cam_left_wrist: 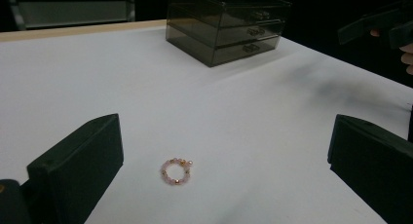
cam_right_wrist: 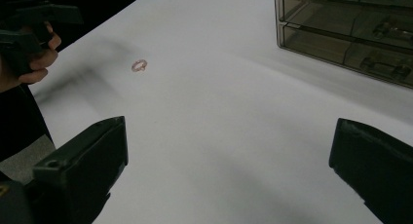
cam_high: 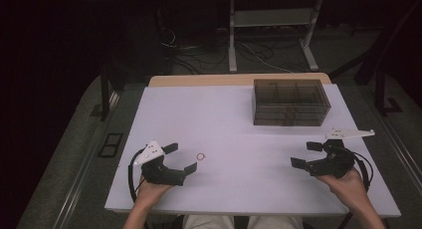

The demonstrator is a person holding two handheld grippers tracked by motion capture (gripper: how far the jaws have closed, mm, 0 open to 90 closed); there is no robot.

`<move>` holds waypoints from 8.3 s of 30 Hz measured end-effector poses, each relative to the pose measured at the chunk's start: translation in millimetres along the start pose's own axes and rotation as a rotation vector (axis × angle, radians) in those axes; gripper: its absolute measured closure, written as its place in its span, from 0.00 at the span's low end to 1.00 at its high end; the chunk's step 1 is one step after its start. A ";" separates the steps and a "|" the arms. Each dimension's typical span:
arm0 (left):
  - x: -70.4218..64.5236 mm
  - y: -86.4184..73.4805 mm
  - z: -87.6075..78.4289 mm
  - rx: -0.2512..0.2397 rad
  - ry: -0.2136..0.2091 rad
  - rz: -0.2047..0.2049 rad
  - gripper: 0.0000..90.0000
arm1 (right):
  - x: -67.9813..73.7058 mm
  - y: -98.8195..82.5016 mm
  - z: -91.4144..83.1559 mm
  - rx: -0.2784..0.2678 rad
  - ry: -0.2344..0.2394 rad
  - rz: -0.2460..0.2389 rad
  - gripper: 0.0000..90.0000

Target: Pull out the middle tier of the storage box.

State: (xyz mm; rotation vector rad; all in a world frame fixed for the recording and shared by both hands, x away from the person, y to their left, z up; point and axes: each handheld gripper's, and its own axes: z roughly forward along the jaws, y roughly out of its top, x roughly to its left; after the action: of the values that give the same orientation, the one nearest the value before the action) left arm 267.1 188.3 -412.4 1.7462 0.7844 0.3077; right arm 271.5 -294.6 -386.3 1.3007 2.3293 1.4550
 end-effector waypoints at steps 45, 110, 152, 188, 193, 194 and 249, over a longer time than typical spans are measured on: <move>-0.3 0.1 0.8 0.008 0.001 0.015 0.00 | -33.3 22.2 22.4 0.021 0.016 0.057 0.00; -1.8 -0.3 2.3 0.025 -0.007 0.033 0.00 | -91.5 14.2 62.8 -0.288 0.171 0.592 0.00; -1.7 -1.2 5.2 0.037 -0.012 0.036 0.00 | -104.9 2.8 72.5 -0.412 0.034 0.905 0.35; -1.4 -1.2 5.9 0.039 -0.011 0.044 0.00 | -107.9 -8.9 86.2 -0.488 -0.005 1.107 0.78; -1.9 -1.0 5.3 0.039 -0.009 0.043 0.00 | -104.1 -12.1 89.0 -0.536 0.004 1.132 0.82; -2.0 -1.0 5.3 0.039 -0.010 0.045 0.00 | -103.1 -12.1 89.6 -0.542 -0.007 1.123 0.83; -2.2 -1.0 5.7 0.045 -0.015 0.053 0.00 | -75.8 -24.0 78.5 -0.570 -0.048 1.145 0.89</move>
State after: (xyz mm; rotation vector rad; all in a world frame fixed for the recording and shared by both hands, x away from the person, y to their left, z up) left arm 268.4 182.7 -414.8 1.8119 0.7400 0.3141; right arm 342.9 -298.1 -472.1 2.4871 0.8542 2.0083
